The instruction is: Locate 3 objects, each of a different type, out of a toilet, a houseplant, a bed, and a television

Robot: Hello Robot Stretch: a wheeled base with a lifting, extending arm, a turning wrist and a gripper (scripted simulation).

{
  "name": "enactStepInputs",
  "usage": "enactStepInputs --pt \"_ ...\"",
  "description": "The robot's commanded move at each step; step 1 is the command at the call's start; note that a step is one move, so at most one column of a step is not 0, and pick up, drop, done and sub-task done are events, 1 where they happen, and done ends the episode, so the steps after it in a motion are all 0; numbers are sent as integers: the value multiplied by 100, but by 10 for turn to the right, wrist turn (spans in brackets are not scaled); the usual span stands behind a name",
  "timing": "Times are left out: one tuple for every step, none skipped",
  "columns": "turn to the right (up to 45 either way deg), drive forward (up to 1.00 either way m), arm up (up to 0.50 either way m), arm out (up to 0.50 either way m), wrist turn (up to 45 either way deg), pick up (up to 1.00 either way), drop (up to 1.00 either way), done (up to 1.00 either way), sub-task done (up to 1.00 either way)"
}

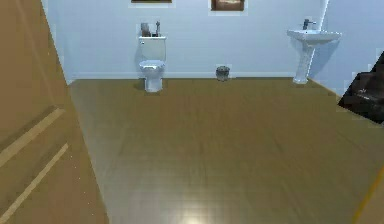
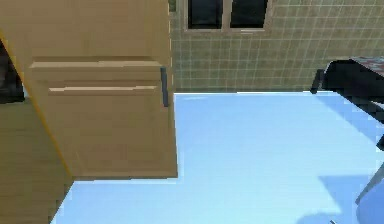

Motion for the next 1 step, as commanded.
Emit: enactStepInputs --pt "450 0 0 0 0 0 0 0 0"
